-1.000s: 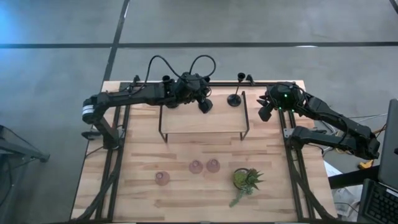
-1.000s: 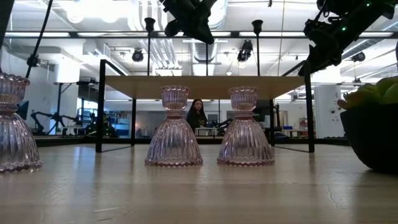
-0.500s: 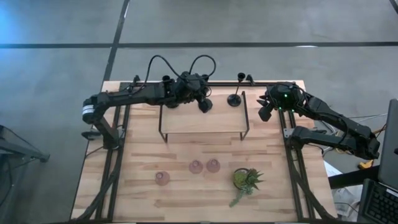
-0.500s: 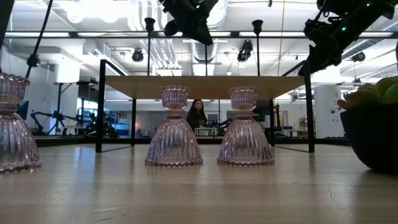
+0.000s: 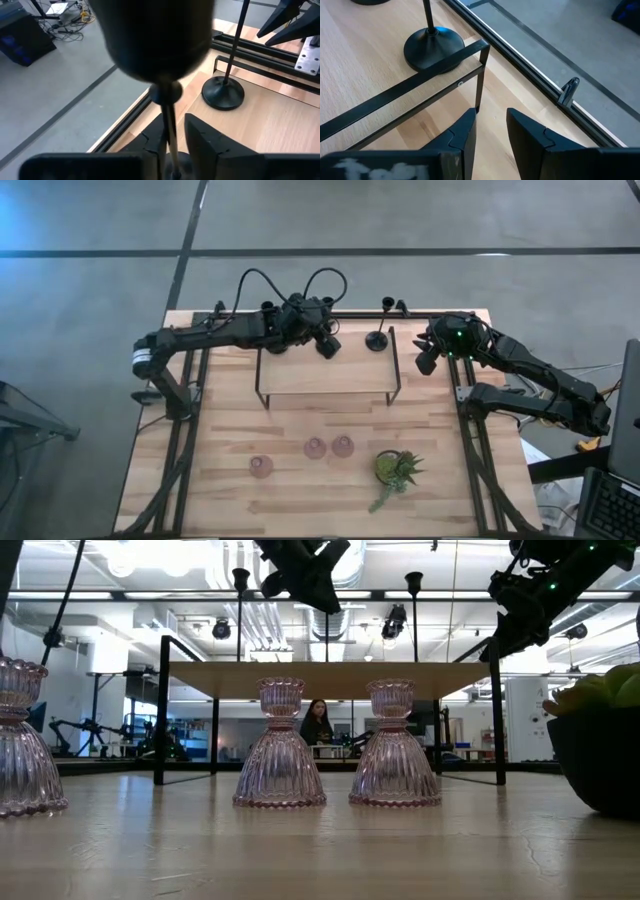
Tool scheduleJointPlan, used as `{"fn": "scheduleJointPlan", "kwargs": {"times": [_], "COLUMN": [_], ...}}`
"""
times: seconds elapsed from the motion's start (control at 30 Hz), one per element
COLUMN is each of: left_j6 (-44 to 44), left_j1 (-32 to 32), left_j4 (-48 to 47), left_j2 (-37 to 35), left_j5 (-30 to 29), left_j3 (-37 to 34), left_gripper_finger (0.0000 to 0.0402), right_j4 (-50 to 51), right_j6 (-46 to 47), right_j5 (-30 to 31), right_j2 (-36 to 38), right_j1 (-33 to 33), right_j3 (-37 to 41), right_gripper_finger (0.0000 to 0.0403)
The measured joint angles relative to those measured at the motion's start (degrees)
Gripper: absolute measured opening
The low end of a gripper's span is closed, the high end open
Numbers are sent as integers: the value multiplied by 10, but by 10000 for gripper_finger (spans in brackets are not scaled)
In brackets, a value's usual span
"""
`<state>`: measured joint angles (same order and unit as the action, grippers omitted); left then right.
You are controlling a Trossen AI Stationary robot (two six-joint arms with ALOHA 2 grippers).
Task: Pick & Place candle stick holders
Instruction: Put the black candle holder on the shelf, then put the right pink glass candle holder on the shelf
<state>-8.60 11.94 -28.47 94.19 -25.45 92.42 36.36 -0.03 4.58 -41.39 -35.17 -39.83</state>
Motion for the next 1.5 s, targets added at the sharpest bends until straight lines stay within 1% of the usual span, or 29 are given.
{"fn": "scheduleJointPlan", "kwargs": {"times": [0.17, 0.4, 0.6, 1.07, 1.2, 1.37, 1.5], "left_j6": [-1, -2, -10, -31, -39, -42, -41], "left_j1": [0, 0, 0, -2, -6, -10, -11], "left_j4": [0, 0, -19, -81, -103, -134, -136], "left_j2": [0, 0, -5, -35, -45, -65, -80], "left_j5": [0, 1, 1, 19, 33, 76, 78], "left_j3": [0, 0, 0, 0, 0, 0, 0], "left_gripper_finger": [115, 174, 207, 209, 209, 209, 209], "right_j4": [0, 2, 8, 8, 8, 10, 10], "right_j6": [0, 0, 0, 0, 0, 0, 0], "right_j5": [0, 0, 0, 0, 0, 0, -1], "right_j2": [0, 0, 0, 0, 0, 0, 0], "right_j1": [0, 0, 0, 0, 0, 0, 0], "right_j3": [0, 0, 0, 0, 0, 0, 0], "right_gripper_finger": [107, 96, 91, 107, 102, 92, 85]}}
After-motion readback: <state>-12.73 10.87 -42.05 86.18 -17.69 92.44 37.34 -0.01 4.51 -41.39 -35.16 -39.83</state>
